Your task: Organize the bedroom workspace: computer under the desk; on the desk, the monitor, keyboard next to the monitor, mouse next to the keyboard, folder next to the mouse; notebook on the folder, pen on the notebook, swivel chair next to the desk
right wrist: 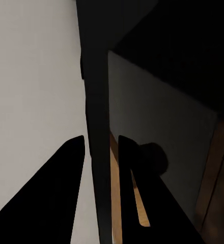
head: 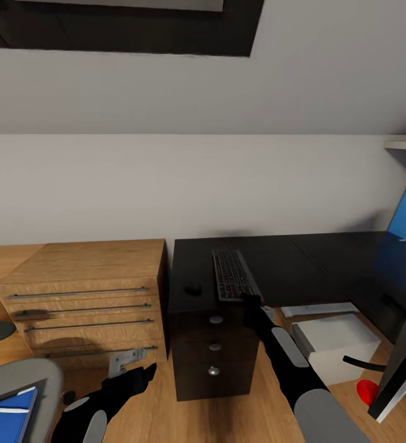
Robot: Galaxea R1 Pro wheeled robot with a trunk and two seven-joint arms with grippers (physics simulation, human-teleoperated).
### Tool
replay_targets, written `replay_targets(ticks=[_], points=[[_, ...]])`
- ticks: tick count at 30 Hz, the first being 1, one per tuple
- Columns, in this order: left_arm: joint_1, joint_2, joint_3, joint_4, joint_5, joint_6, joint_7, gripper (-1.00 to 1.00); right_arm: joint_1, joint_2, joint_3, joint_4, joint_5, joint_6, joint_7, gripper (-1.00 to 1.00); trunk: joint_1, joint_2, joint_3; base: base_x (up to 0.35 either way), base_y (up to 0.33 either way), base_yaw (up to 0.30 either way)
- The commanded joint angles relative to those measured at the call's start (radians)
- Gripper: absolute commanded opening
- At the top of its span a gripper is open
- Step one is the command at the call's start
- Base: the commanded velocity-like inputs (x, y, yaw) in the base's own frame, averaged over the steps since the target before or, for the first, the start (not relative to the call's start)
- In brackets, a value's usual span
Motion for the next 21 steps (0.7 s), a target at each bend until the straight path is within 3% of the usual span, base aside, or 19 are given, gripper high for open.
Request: replay_targets(ticks=[1, 11, 17, 21], points=[[-0.001, 0.0, 0.0, -0.001, 0.01, 0.004, 0.009, 1.0, 0.0, -0.001, -0.006, 0.068, 0.0, 0.003, -0.027, -1.0, 0.0, 0.0, -0.001, 0.0, 0.0, 0.0], [-0.001, 0.001, 0.0, -0.001, 0.01, 0.001, 0.007, 1.0, -0.001, -0.002, -0.004, 0.068, 0.002, 0.001, -0.018, -1.0, 0.0, 0.0, -0.001, -0.002, 0.0, 0.0], [-0.001, 0.002, 0.001, 0.0, 0.01, 0.002, 0.006, 1.0, 0.0, -0.001, -0.003, 0.07, 0.004, 0.001, 0.03, -1.0, 0.0, 0.0, -0.001, -0.17, 0.0, 0.0], [-0.001, 0.0, 0.0, -0.001, 0.01, 0.003, 0.006, 1.0, 0.0, 0.002, 0.003, 0.117, 0.005, 0.0, 0.033, -1.0, 0.0, 0.0, -0.001, -0.013, 0.0, 0.0]])
